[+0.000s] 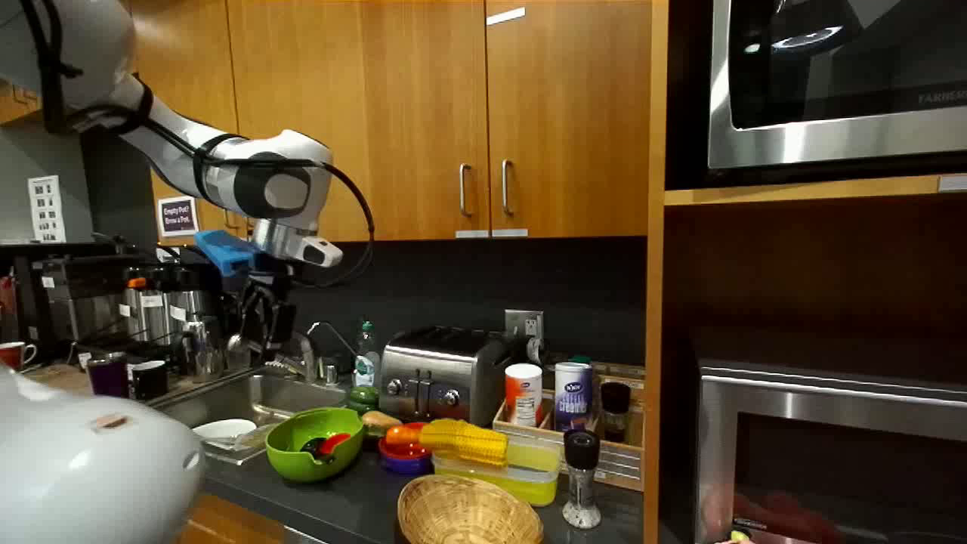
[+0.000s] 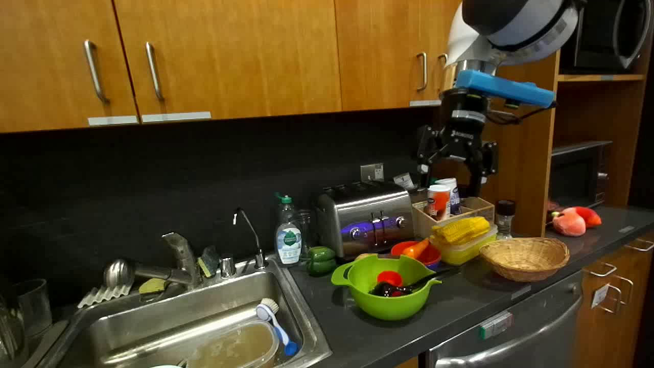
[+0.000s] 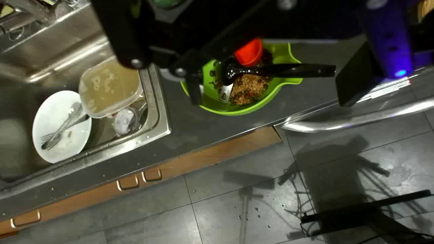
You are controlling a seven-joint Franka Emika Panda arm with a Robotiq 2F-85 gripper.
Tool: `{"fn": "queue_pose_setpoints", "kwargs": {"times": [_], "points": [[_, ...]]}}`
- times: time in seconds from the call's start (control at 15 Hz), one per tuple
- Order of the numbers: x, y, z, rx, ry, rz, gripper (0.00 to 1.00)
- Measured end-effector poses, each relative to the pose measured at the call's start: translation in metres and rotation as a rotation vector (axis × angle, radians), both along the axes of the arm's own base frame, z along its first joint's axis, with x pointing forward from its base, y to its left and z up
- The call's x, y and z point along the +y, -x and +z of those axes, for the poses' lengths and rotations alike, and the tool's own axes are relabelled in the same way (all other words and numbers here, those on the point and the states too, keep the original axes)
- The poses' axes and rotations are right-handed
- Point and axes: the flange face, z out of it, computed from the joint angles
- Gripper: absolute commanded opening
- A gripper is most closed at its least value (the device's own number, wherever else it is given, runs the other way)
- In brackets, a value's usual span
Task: Move the black ladle to the basket.
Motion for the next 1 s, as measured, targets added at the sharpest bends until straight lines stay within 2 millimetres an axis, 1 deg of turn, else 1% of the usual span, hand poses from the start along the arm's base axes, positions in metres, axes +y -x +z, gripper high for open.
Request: {"fn": "queue_pose_setpoints", "kwargs": {"times": [0.53,0.67,0.8,1.0], "points": [[0.0,0.0,0.0,0.0,0.0,0.0,1.0],[-0.001,0.001,-0.003,0.005,0.016,0.006,1.0],[-0.002,0.003,-0.015,0.024,0.042,0.015,1.0],[-0.002,0.008,-0.043,0.076,0.099,0.041,1.0]]}}
